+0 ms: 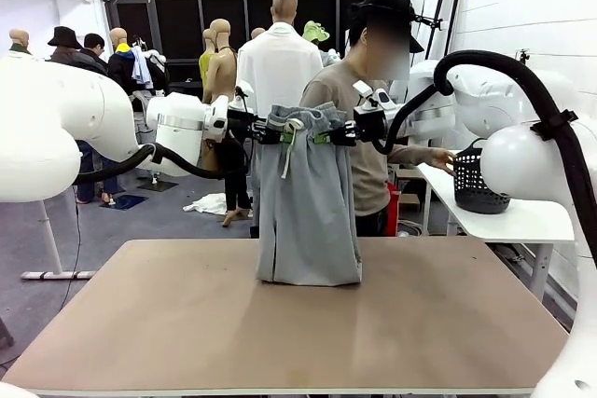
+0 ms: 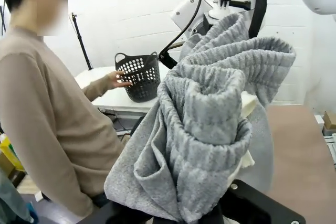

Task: Fold the training pants.
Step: Fold the Training pants in half.

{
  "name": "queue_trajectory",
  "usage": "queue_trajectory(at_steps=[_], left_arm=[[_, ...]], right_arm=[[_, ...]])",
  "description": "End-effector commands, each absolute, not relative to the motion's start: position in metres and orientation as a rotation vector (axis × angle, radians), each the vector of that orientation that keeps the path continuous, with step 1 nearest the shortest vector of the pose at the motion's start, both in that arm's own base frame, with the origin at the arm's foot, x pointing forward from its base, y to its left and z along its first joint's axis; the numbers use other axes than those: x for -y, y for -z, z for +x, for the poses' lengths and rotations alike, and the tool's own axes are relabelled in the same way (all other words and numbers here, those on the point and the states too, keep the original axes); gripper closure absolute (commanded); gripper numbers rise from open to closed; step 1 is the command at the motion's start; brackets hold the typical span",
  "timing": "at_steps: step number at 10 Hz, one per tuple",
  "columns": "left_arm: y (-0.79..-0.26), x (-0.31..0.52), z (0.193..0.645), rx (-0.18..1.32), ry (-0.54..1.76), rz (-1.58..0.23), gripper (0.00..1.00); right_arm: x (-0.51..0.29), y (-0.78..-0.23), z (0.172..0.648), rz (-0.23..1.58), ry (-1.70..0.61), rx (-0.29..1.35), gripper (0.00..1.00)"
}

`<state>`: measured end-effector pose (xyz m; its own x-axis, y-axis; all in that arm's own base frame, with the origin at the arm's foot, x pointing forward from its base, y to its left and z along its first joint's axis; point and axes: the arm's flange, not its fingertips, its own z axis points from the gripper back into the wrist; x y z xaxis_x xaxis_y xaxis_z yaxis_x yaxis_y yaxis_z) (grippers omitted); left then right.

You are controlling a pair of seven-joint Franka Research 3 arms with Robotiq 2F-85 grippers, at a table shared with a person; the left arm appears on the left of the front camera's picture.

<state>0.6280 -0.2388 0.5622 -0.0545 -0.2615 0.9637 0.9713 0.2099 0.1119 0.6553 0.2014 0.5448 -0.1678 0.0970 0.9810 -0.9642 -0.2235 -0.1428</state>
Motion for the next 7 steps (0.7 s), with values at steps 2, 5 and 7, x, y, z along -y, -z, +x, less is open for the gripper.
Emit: queue_trajectory(at_steps=[2,5,7], left_arm=[[-0.549,0.225,0.581,1.082,1.152,-0.889,1.0],[-0.53,0.223,0.556,0.987,1.09,-0.931,1.0],[-0.504,0.224,0.541,0.947,1.039,-0.981,1.0]], right_arm=[[-0.198,-0.535,0.615,1.265,-1.379,1.108,1.0],[-0.207,-0.507,0.586,1.282,-1.252,1.014,1.0],[-0.21,-0.483,0.57,1.264,-1.231,0.972,1.0]])
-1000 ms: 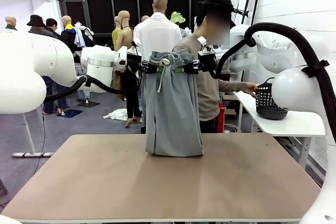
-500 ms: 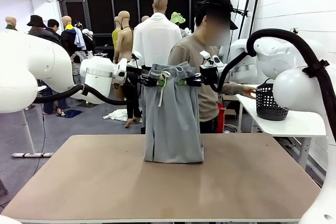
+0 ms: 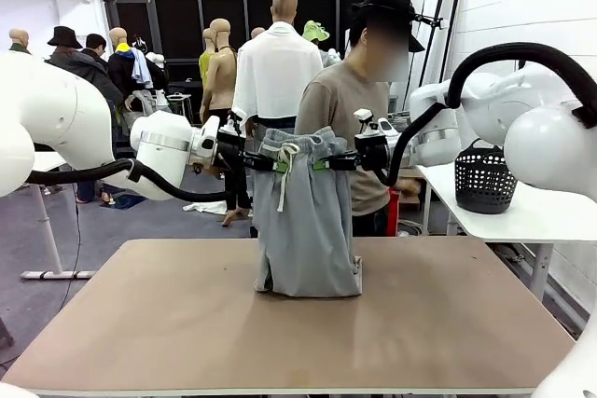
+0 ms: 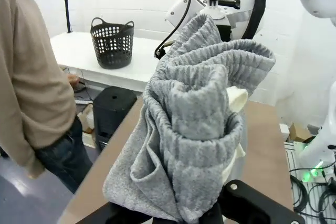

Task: Fold the training pants.
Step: Fold the Training pants in half.

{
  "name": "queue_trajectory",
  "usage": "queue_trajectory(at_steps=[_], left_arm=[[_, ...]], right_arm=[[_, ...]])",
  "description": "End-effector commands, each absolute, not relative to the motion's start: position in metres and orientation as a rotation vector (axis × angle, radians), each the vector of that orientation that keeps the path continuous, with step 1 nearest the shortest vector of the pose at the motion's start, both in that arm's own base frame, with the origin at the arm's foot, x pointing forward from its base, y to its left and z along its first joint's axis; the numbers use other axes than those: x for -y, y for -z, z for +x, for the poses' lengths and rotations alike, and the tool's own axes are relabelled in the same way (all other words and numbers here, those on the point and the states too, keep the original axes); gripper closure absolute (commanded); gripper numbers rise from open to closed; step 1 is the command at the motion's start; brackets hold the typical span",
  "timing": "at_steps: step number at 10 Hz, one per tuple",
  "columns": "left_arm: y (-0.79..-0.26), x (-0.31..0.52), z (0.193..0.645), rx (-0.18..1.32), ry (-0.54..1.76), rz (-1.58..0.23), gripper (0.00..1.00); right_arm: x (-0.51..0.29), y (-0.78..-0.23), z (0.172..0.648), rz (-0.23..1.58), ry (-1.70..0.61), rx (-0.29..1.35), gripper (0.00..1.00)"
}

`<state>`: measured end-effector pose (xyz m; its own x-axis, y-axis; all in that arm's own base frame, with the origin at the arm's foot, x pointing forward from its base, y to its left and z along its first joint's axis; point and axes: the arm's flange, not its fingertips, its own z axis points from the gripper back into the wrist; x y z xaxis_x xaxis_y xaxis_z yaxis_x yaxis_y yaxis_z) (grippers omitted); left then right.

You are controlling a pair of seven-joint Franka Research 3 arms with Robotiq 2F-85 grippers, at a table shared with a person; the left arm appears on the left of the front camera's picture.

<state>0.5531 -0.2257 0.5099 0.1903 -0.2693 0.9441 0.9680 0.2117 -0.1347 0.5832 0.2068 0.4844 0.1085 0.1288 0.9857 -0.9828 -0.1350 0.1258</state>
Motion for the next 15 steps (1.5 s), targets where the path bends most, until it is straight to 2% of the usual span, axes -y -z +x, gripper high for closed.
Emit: queue_trajectory(at_steps=[1,3,4,10,15], left_arm=[[-0.492,0.224,0.531,0.943,1.013,-1.002,1.0],[-0.481,0.222,0.524,0.958,1.006,-0.992,1.0],[-0.483,0.225,0.539,0.925,1.015,-0.977,1.0],[-0.48,0.224,0.536,0.927,1.004,-0.983,1.0],[-0.435,0.213,0.496,0.753,0.813,-0.997,1.0]], right_arm=[[-0.21,-0.474,0.562,1.257,-1.22,0.961,1.0],[-0.212,-0.463,0.559,1.248,-1.192,0.916,1.0],[-0.208,-0.464,0.568,1.262,-1.243,0.922,1.0],[-0.204,-0.453,0.561,1.276,-1.196,0.918,1.0],[-0.199,-0.395,0.53,1.395,-1.003,0.878,1.0]])
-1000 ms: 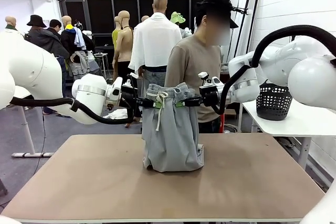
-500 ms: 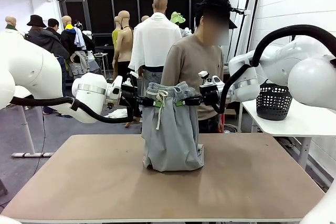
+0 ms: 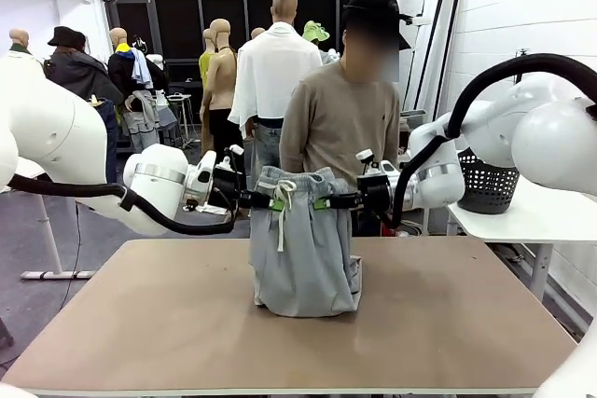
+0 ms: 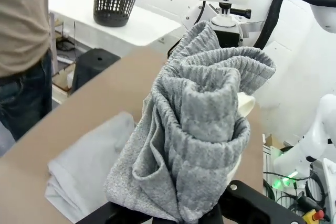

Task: Fold the training pants.
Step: Fold the Training pants in half.

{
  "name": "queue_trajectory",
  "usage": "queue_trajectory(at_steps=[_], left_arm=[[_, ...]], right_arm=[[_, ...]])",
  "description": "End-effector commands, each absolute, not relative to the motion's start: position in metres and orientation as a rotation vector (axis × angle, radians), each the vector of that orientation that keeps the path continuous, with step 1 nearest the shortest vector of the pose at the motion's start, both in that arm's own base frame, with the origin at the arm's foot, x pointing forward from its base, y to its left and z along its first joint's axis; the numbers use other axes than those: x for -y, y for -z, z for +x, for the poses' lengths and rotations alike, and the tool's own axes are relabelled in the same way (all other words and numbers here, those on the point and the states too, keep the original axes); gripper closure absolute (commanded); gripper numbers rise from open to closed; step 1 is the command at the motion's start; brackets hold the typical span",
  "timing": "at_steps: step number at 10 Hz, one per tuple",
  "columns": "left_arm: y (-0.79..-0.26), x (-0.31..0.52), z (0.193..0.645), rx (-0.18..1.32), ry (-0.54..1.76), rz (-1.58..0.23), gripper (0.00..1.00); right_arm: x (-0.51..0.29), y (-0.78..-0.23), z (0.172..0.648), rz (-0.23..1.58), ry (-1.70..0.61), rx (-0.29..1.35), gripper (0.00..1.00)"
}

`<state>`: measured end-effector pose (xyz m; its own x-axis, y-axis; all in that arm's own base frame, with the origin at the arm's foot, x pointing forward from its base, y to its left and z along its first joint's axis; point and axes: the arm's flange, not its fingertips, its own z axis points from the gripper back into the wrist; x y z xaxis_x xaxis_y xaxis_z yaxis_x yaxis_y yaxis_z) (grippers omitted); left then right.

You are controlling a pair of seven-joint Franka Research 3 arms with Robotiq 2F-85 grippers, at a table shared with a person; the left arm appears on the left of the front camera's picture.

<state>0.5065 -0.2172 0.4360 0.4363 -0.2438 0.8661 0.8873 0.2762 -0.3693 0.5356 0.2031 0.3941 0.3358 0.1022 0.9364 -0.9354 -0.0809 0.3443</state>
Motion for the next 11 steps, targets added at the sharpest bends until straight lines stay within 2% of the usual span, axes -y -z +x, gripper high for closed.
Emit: queue_trajectory(at_steps=[1,7,11], left_arm=[[-0.421,0.212,0.49,0.703,0.774,-1.01,1.0],[-0.361,0.204,0.468,0.47,0.619,-1.127,1.0],[-0.338,0.203,0.501,0.466,0.575,-1.055,1.0]], right_arm=[[-0.198,-0.382,0.523,1.408,-0.963,0.869,1.0],[-0.178,-0.317,0.497,1.466,-0.758,0.738,1.0],[-0.164,-0.299,0.517,1.423,-0.654,0.748,1.0]])
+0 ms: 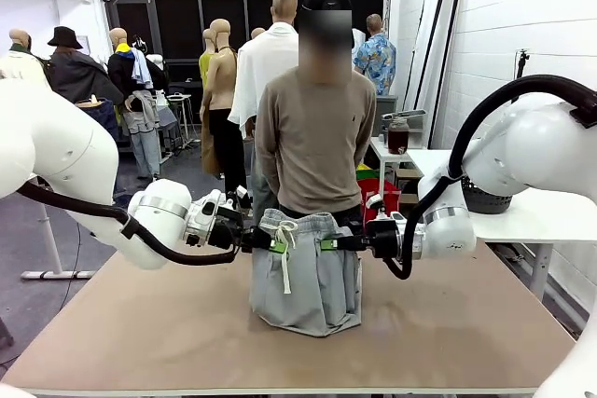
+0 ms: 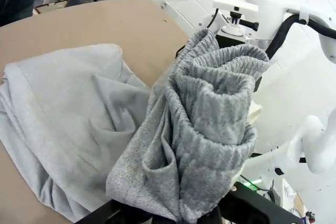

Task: Fold the training pants.
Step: Fold the Training pants in half.

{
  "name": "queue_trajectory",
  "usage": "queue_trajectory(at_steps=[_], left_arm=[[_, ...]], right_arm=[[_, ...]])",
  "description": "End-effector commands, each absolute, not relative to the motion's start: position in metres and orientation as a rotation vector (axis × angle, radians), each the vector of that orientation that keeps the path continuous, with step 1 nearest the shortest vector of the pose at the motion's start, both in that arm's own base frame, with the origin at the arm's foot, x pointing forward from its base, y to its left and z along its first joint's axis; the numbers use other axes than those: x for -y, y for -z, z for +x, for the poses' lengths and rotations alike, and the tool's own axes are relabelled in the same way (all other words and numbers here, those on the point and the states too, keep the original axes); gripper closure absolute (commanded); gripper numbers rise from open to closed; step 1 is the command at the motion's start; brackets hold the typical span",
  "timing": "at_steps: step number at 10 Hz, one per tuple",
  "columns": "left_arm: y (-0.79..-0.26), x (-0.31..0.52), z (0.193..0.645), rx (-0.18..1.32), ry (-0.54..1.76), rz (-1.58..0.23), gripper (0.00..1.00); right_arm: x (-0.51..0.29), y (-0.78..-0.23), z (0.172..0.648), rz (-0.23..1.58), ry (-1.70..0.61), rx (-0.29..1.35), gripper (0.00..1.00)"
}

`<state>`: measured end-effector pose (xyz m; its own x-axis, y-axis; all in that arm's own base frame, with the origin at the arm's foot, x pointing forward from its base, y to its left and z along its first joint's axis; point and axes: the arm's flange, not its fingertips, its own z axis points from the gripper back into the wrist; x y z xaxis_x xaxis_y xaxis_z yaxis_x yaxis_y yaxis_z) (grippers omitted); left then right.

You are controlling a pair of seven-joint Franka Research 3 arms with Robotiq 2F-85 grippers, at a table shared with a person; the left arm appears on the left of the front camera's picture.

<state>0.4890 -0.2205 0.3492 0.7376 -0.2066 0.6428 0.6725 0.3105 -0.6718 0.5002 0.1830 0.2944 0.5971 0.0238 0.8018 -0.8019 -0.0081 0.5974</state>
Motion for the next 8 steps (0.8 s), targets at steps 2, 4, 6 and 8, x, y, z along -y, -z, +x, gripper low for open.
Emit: queue_trajectory(at_steps=[2,4,6,8], left_arm=[[-0.349,0.221,0.489,0.49,0.612,-1.113,1.0],[-0.349,0.221,0.489,0.49,0.612,-1.113,1.0],[-0.349,0.221,0.489,0.49,0.612,-1.113,1.0],[-0.348,0.225,0.493,0.486,0.614,-1.123,1.0]], right_arm=[[-0.183,-0.294,0.5,1.443,-0.746,0.706,1.0],[-0.183,-0.294,0.5,1.443,-0.746,0.706,1.0],[-0.183,-0.294,0.5,1.443,-0.746,0.706,1.0],[-0.187,-0.292,0.5,1.446,-0.742,0.698,1.0]])
